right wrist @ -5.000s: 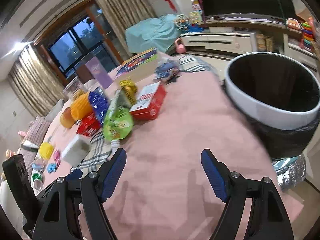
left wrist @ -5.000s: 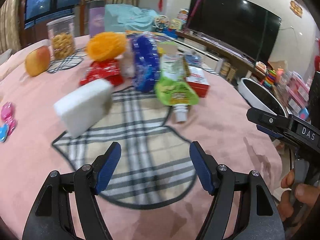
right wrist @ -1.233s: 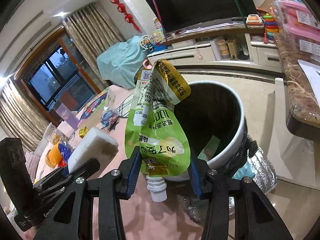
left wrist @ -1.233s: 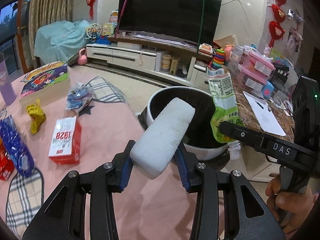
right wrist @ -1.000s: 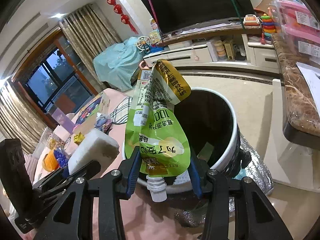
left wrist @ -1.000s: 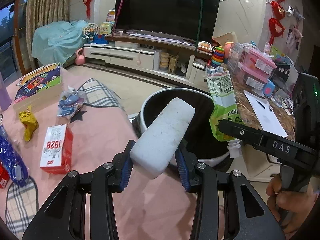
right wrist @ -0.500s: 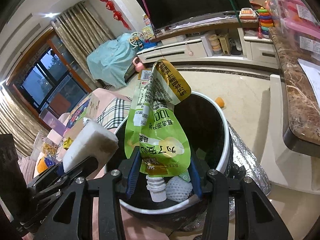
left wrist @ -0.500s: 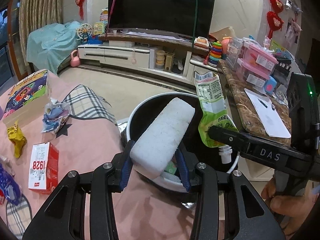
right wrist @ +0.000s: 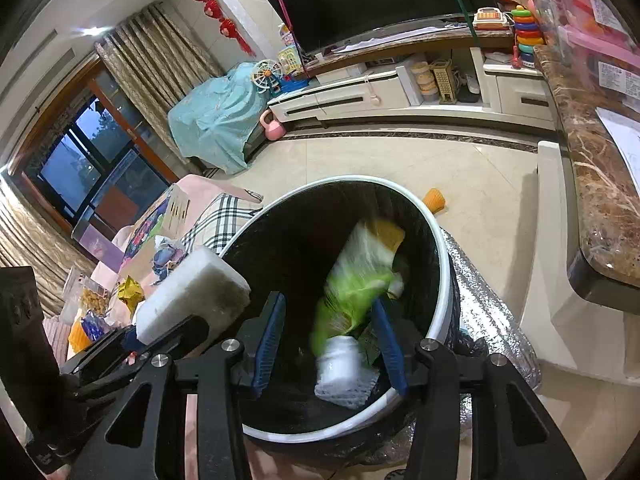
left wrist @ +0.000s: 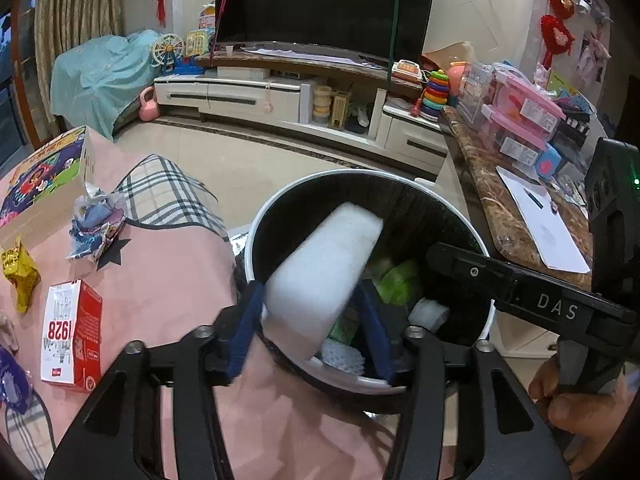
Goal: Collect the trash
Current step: 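Carry the sponge block and green pouch over the bin and release both, then move both open tools back toward the table items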
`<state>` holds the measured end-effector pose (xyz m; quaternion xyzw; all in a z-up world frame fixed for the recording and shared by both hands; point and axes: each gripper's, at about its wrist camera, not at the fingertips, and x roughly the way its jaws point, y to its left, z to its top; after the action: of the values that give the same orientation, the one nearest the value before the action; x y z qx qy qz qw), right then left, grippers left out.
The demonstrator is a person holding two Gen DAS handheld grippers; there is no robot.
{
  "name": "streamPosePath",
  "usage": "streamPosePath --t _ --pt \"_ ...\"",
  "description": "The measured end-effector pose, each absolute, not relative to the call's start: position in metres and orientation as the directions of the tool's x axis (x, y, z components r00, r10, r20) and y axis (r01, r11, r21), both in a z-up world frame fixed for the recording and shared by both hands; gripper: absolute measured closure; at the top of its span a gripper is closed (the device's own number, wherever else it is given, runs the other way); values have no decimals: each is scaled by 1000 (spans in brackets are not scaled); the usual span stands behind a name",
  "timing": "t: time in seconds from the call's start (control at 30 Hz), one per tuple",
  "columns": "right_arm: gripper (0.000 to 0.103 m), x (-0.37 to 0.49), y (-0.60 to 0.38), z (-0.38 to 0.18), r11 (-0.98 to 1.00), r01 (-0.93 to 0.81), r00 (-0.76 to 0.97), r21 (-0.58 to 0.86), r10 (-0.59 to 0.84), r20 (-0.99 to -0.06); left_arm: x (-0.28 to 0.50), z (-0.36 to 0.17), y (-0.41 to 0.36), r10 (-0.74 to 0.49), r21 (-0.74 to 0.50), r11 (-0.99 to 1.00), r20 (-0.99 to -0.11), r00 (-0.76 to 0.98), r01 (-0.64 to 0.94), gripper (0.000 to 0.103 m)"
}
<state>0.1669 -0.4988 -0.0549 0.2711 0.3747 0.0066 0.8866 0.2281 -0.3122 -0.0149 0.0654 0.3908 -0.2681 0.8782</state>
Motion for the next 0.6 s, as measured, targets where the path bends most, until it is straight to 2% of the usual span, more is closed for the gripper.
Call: streamPosePath --t 0.03,0.4,0.47,0.6 --pt "55 166 -499 -54 852 192 721 487 214 -659 228 -14 -311 -417 -95 852 -718 557 515 38" --pt "54 161 -489 -46 850 175 736 497 222 -639 217 -12 -281 -408 -117 875 -703 583 471 36" --pt "49 159 -482 -43 853 165 740 495 224 -634 213 -15 -270 -399 -127 884 -705 586 449 36" --pt "32 153 -468 -37 859 143 753 491 227 -618 204 -20 -249 -378 -140 902 -710 594 408 36"
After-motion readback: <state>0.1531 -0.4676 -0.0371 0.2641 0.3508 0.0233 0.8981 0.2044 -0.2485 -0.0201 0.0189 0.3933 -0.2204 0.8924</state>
